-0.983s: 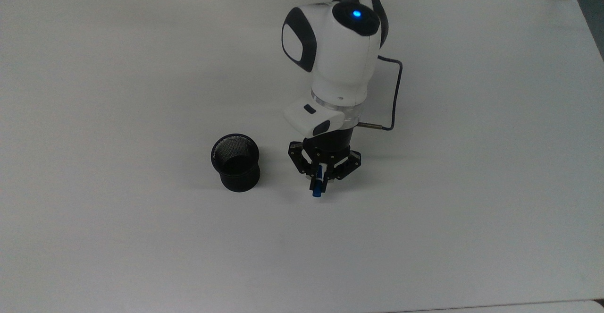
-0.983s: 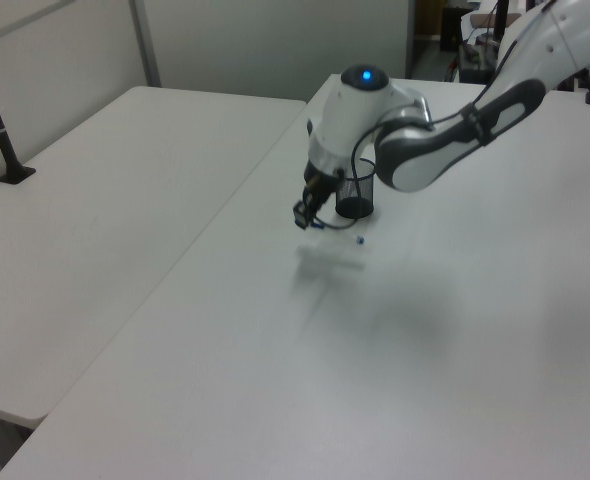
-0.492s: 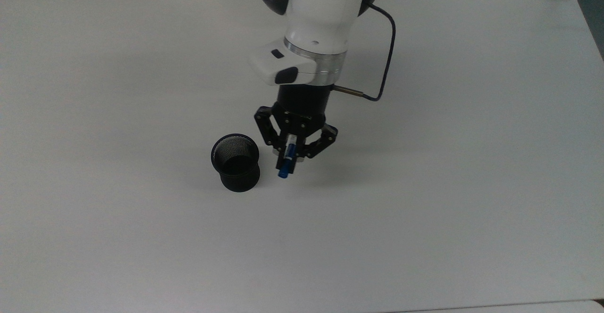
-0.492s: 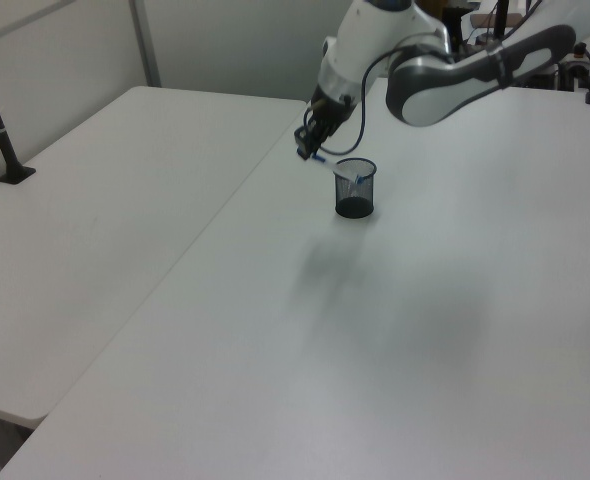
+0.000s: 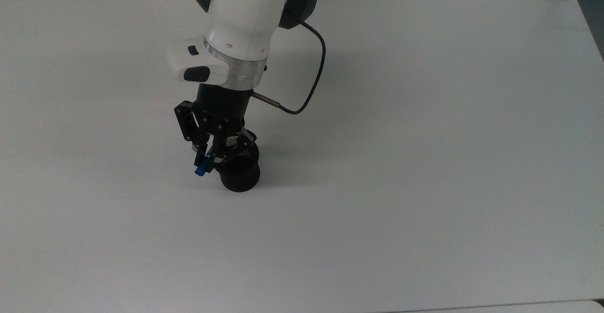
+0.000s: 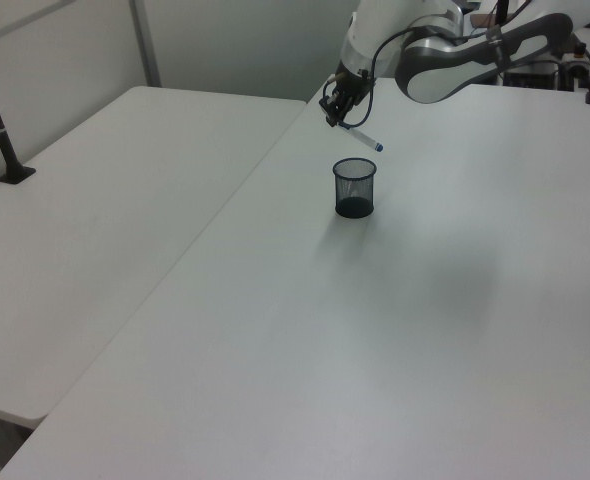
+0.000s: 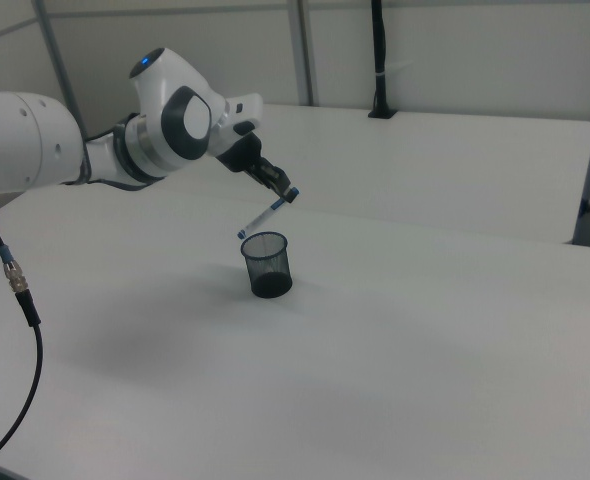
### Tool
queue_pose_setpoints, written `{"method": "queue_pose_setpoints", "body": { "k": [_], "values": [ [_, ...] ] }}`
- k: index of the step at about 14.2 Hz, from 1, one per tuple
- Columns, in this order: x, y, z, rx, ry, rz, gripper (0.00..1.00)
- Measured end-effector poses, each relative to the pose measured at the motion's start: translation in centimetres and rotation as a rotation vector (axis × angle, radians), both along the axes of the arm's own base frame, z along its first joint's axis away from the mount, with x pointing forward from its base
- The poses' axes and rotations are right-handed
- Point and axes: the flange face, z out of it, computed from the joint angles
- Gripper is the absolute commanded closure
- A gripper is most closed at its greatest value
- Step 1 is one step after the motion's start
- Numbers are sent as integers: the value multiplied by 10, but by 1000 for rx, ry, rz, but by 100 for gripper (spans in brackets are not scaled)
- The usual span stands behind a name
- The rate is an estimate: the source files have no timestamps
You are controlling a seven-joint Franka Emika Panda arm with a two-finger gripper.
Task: Insert the marker
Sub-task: 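Carry the marker over the black mesh cup, tilting it downward, then lower the marker into the cup and open the gripper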
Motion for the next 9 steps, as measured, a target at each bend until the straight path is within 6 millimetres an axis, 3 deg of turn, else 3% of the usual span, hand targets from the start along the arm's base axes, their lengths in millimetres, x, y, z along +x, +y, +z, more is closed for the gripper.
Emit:
{"method": "queue_pose_setpoints", "body": {
  "k": [4, 9],
  "values": [
    [4, -6, -21, -6, 4, 7, 82],
    [12, 0, -50, 9, -28, 32, 82]
  ]
}}
